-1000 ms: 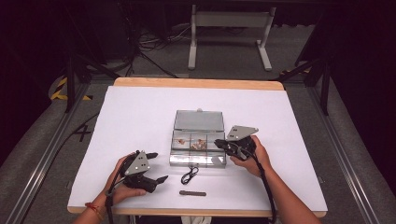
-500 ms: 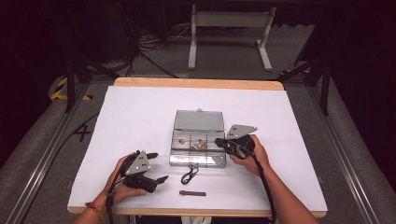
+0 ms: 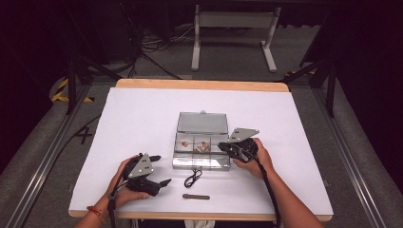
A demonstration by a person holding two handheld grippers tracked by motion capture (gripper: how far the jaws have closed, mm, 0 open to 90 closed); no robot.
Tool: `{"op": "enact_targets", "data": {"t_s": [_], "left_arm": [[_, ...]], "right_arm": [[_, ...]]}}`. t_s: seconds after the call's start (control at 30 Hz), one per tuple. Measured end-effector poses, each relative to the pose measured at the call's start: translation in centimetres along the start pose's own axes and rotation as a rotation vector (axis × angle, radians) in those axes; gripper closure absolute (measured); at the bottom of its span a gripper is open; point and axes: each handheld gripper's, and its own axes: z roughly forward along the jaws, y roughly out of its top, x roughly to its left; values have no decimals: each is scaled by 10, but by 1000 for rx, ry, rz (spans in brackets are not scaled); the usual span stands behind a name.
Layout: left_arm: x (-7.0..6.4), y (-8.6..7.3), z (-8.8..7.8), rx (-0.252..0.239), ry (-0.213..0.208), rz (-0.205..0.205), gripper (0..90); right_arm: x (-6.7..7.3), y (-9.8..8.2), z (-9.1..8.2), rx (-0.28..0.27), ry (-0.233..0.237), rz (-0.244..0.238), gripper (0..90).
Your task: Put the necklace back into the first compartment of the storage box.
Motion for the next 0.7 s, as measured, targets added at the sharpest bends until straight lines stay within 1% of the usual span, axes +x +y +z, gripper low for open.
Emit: {"op": "enact_targets", "data": {"t_s": [0.23,0.3,0.37,0.5,0.7], "left_arm": [[-1,0,0,0,3,3,138],[-2,1,1,13,16,16,139],[-3,1,2,21,17,28,139],[-1,0,0,7,8,10,140],[-1,0,1,8,-1,8,140]], "right_arm": [[0,-2,1,-4,6,2,860],[0,-2,0,-4,7,3,858],[0,-3,0,-9,7,5,857],[-1,-3,-2,-17,4,13,837],[-2,-5,-3,-30,17,28,824]]}}
